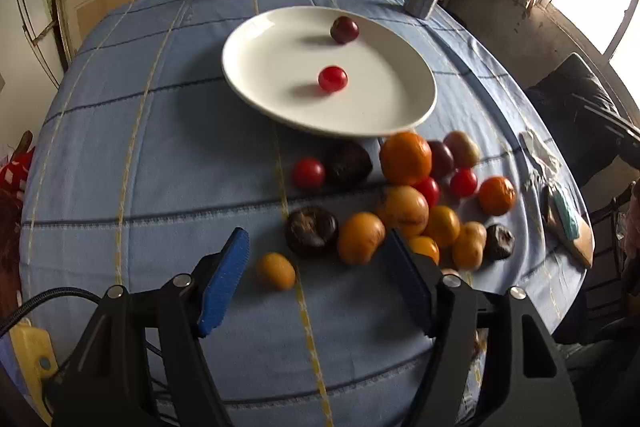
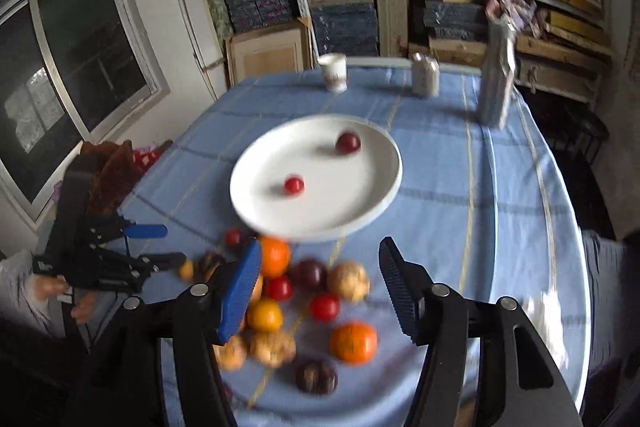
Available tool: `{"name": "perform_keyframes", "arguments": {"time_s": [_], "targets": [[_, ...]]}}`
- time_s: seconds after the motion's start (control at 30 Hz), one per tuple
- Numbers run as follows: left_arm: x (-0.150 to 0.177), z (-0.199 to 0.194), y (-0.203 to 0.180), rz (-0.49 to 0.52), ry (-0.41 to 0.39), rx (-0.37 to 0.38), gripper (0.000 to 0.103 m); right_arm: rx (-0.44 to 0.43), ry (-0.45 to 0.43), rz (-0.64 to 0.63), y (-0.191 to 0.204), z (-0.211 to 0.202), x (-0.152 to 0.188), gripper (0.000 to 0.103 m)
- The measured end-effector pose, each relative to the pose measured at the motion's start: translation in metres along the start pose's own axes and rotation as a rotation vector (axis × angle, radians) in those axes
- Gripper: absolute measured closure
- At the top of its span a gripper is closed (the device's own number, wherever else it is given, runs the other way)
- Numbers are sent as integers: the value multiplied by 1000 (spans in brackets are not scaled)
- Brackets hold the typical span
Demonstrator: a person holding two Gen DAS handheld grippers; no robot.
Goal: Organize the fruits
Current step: 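Grasp a dark brown plum with the left tool while the right tool grasps another dark plum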
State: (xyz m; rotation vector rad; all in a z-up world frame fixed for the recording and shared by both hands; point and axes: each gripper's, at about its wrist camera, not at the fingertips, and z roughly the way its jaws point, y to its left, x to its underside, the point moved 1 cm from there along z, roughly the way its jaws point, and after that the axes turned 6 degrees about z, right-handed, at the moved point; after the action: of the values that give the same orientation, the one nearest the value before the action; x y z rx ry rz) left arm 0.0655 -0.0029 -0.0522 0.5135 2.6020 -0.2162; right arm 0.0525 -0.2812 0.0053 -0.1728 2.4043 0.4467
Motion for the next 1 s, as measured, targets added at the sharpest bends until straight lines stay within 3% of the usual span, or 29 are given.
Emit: {"name": "perform_keyframes", "arguments": {"time_s": [0.13, 0.2, 0.33, 0.5, 0.63, 0.67, 0.73, 1.0], "targets": [[28, -6, -25, 63, 26, 28, 34, -2, 109, 66, -10, 5, 54, 42], [35, -7, -43, 116, 34, 61, 34, -7, 165, 40, -2, 8, 73, 42], [45, -4, -82, 237, 65, 139, 34, -1, 186, -24, 12, 5, 85, 42], [57, 2, -116, 331, 97, 200, 34, 13, 189, -9, 4, -5, 92, 42], [59, 15, -123, 311, 128, 231, 37, 23, 192, 5, -5, -10, 96, 42], [60, 19, -124, 305, 137, 241, 48, 26, 194, 7, -8, -11, 96, 42], [63, 26, -126, 303, 158, 240, 55, 32, 196, 9, -12, -12, 98, 42], [63, 36, -120, 233, 173, 239, 55, 30, 201, 13, -23, -13, 99, 41]]}}
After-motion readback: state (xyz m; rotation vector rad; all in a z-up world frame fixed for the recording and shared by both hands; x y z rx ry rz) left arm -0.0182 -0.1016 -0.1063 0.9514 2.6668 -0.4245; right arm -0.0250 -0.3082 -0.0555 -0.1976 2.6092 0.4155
